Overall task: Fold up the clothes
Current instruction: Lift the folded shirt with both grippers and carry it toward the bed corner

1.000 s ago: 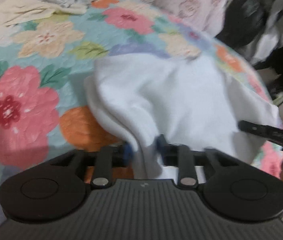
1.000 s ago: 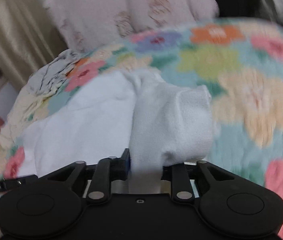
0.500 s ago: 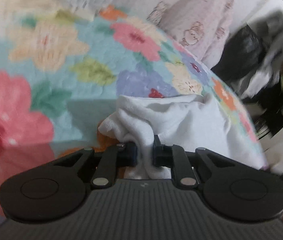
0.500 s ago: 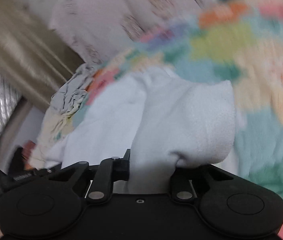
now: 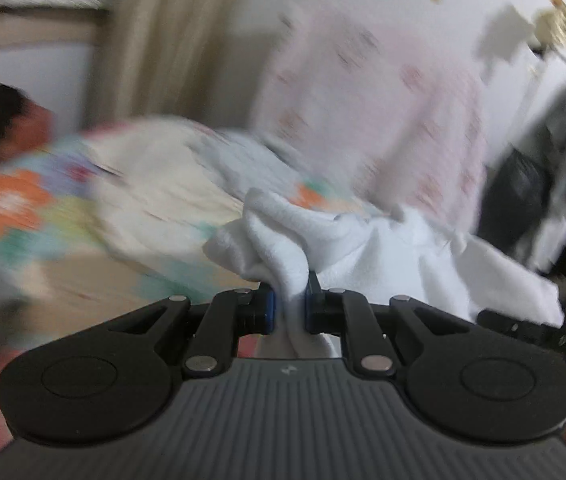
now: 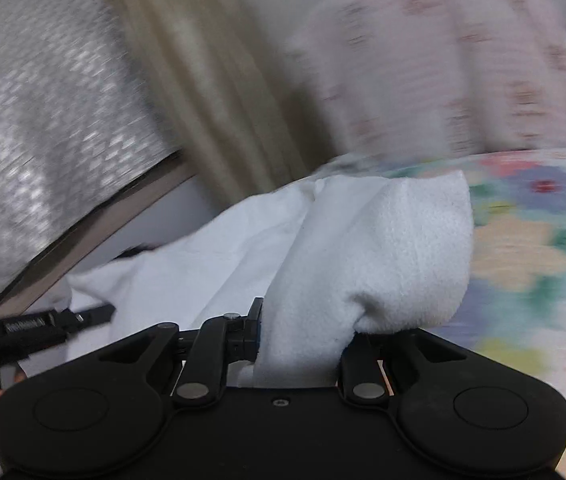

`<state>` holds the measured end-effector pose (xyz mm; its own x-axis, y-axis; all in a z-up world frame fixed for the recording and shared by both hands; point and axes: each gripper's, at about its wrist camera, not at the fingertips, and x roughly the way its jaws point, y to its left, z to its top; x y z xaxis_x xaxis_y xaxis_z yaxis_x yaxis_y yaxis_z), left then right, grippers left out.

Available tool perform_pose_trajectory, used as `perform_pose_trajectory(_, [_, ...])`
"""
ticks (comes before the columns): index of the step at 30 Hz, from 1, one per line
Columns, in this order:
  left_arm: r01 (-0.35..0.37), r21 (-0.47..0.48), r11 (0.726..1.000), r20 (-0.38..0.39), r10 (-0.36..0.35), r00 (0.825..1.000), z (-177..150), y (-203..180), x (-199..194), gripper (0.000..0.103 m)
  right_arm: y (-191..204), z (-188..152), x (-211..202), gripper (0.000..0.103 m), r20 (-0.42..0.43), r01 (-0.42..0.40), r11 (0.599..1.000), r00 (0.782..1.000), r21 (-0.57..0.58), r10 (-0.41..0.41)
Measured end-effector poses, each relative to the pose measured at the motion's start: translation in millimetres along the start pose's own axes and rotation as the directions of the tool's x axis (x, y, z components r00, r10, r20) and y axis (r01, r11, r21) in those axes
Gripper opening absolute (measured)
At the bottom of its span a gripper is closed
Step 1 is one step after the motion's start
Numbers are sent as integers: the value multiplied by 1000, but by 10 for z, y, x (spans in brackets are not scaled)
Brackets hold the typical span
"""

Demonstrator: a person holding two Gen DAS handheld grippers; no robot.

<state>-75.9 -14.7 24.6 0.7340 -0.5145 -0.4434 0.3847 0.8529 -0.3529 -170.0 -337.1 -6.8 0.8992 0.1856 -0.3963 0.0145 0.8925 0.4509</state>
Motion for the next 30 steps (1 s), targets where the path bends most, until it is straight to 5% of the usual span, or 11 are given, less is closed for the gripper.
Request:
perform_pose_trajectory(6, [-233,-55,971,93,237,967,272,1033,-871,13,1114,-6,957,21,-121,-230,971,968,-66,221])
perform_pose_trajectory(14, [-458,-180,871,135,483,865,371,2322,-1423,13,2425,-251,2077,21,-236,-440,875,889,-203,393])
perform_pose_trajectory(19, [-567,-198,800,59,587,807,256,3093,-1231,13,2823,-478,2774,21,-289,-516,830,845,-213,451])
perform_pose_trajectory(22, [-638,-120,761,19,644,764,133,3341,-923,13,3021,-735,3056,21,-359,-495,816,851,-299,384])
perform_pose_trajectory(26, [-637,-123,761,31,645,764,120,3449,-801,14,3077,-835,3110,21,-364,-477,819,860,-318,359])
perform_pose_trajectory(30, [-630,-188,753,-123,619,776,-44,3716,-654,23,2870,-914,3303,23,-436,-385,860,872,-335,221])
